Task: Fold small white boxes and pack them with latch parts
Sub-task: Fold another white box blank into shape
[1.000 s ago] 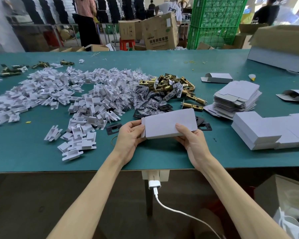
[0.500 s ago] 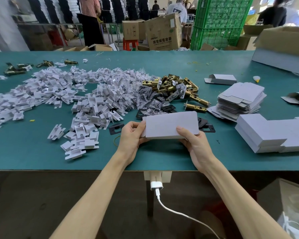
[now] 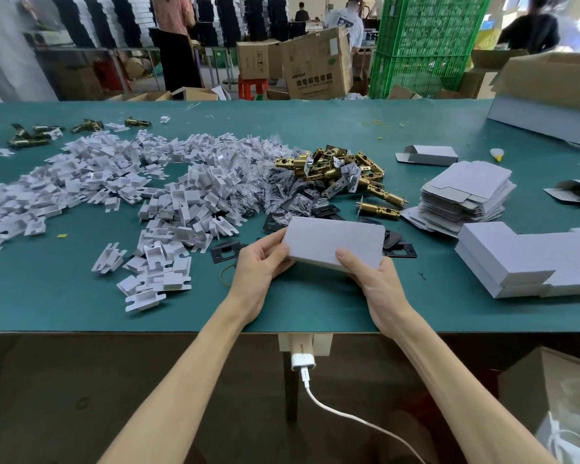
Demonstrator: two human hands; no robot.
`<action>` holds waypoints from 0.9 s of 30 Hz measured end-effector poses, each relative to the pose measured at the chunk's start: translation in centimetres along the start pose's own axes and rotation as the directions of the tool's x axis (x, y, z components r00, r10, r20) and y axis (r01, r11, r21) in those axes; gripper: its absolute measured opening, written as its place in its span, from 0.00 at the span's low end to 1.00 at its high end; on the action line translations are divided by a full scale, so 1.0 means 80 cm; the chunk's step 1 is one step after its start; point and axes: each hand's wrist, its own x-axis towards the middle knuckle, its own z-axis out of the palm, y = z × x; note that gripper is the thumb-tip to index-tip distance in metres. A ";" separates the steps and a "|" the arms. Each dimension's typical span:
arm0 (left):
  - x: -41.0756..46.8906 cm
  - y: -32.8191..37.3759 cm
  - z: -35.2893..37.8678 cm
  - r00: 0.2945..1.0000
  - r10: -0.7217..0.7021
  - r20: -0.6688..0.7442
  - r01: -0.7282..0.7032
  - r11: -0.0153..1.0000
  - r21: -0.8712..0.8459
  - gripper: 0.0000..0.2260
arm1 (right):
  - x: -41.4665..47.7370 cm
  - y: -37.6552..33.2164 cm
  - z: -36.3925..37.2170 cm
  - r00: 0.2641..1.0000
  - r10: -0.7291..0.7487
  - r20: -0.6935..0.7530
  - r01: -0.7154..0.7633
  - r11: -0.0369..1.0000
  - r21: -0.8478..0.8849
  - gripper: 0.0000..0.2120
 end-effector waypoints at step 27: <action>-0.003 0.005 0.001 0.983 0.022 -0.181 -0.018 1.000 0.024 0.12 | -0.009 -0.006 0.014 0.973 -0.124 0.196 0.151 0.980 -0.129 0.50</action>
